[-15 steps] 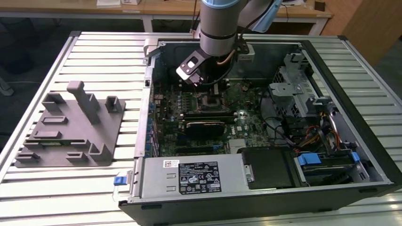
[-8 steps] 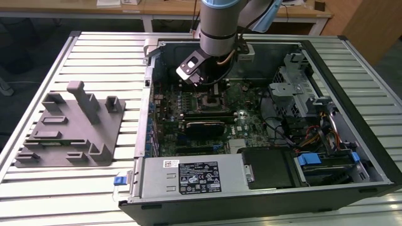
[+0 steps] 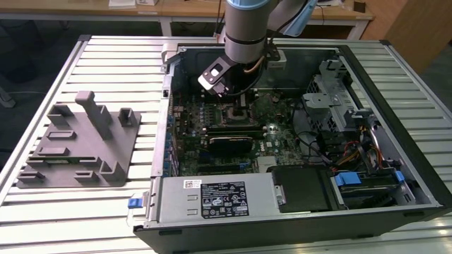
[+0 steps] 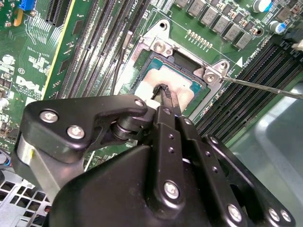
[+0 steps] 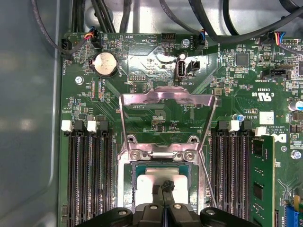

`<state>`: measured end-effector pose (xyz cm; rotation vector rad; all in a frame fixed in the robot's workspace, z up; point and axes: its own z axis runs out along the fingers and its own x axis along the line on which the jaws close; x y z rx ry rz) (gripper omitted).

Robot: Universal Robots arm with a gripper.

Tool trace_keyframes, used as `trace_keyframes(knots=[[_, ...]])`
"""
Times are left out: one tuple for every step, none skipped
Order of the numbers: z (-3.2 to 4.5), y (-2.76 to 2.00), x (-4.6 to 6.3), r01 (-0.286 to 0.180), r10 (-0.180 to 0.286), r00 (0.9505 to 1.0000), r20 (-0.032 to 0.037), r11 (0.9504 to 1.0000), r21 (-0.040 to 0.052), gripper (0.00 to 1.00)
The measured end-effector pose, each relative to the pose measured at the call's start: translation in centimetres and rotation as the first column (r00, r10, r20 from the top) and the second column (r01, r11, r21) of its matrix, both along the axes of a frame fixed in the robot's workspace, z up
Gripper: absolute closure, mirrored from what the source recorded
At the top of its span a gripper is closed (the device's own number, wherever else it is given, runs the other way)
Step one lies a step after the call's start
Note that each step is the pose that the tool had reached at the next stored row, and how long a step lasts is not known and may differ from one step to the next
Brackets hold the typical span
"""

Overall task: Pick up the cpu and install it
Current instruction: 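Place the cpu into insertion slot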

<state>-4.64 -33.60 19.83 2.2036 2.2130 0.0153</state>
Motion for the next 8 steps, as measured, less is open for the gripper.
trace_keyframes(knots=[[-0.01,0.0,0.0,0.0,0.0,1.0,0.0001,1.0,0.0001,0.89],[-0.01,0.0,0.0,0.0,0.0,1.0,0.0002,1.0,0.0001,0.89],[-0.01,0.0,0.0,0.0,0.0,1.0,0.0002,1.0,0.0001,0.89],[-0.01,0.0,0.0,0.0,0.0,1.0,0.0002,1.0,0.0002,0.89],[-0.02,0.0,0.0,0.0,0.0,1.0,0.0002,1.0,0.0002,0.89],[-0.02,0.0,0.0,0.0,0.0,1.0,0.0002,1.0,0.0003,0.89],[-0.03,0.0,0.0,0.0,0.0,1.0,0.0002,1.0,0.0002,0.89],[-0.03,0.01,0.01,0.0,0.0,1.0,0.0003,1.0,0.0003,0.89]])
